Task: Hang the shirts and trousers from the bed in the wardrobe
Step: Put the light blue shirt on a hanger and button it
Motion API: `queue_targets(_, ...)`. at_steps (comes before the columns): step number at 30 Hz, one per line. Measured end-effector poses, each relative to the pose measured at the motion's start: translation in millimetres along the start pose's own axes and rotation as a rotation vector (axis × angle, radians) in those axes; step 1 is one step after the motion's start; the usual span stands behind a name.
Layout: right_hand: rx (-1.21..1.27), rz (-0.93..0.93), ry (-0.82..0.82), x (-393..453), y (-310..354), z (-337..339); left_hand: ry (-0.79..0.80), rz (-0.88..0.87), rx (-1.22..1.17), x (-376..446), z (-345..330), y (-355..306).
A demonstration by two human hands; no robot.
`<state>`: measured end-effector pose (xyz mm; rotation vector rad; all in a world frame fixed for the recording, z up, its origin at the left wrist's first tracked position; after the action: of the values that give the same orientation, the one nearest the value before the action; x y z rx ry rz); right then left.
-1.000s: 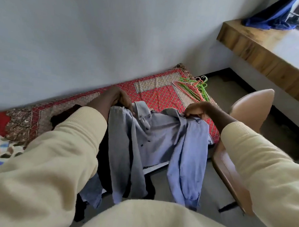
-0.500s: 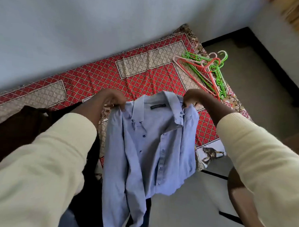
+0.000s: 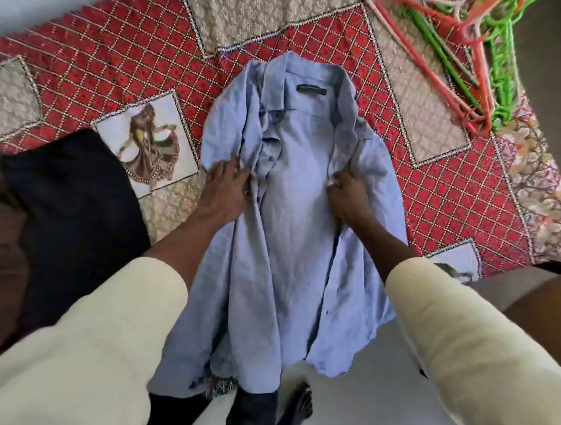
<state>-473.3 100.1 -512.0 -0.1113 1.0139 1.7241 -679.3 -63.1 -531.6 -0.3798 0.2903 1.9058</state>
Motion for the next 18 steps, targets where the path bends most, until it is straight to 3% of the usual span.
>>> queue_targets(2, 0.060, -0.057, 0.013, 8, -12, 2, 0.033, 0.005, 0.015, 6, -12, 1)
queue_targets(6, 0.052, -0.113, 0.205, 16, -22, -9, 0.072, 0.034, -0.016, 9, -3, 0)
queue_targets(10, 0.040, -0.137, 0.329, 19, -17, -14, -0.124, 0.287, -0.135, -26, 32, 3)
queue_targets(12, -0.142, -0.106, 0.376, 8, -14, -19, -0.236, 0.452, -0.240, -64, 34, 5)
queue_targets(15, -0.373, 0.135, 0.114, -22, 11, -13, -0.217, 0.654, -0.320, -127, 8, 8)
queue_targets(17, -0.309, 0.410, -0.048, -65, 41, -23, -0.090, 0.758, -0.369, -170, -20, 10)
queue_targets(18, -0.226, 0.513, -0.050, -91, 51, -35, -0.001, 0.756, -0.384, -187, -35, 8)
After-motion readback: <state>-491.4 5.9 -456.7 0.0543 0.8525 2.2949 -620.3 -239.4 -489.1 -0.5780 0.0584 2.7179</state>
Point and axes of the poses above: each hand's wrist, its own x-axis towards the middle knuckle, its own z-axis out of the back of the hand, y = z × x, the point moved 10 cm from there along x, towards the middle knuckle, and after that the axes turned 9 degrees about x, right-handed, at the moved point
